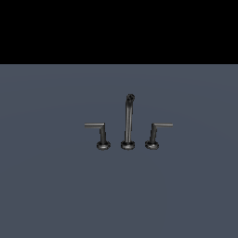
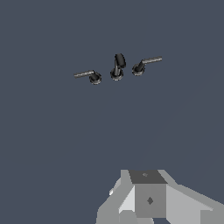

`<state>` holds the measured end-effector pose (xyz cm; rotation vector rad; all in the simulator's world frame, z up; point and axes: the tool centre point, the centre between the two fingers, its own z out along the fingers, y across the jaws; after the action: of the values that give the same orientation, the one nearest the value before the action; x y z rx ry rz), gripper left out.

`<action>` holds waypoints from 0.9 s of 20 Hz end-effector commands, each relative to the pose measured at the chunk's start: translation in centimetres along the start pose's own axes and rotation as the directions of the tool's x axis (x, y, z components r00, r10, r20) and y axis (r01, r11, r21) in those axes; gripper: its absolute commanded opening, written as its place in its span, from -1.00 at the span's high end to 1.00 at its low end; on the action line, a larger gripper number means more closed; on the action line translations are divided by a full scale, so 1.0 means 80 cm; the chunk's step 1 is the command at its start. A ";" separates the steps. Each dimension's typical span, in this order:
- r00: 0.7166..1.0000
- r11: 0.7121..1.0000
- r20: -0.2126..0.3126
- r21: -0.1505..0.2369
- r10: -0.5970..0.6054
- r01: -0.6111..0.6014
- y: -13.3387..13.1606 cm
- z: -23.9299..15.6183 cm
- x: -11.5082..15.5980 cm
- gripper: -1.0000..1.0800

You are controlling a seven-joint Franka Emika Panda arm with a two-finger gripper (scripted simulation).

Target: Turn on the faucet by rotating a designated handle.

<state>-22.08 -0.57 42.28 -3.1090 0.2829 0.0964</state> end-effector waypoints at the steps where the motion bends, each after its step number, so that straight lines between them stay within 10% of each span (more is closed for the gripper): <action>1: 0.998 0.998 -0.002 0.002 0.057 -0.057 -0.004 0.017 0.015 1.00; 18: 0.859 0.860 -0.019 0.021 0.511 -0.511 -0.001 0.160 0.149 1.00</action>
<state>-11.98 -1.98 29.82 -2.9504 1.0340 0.0662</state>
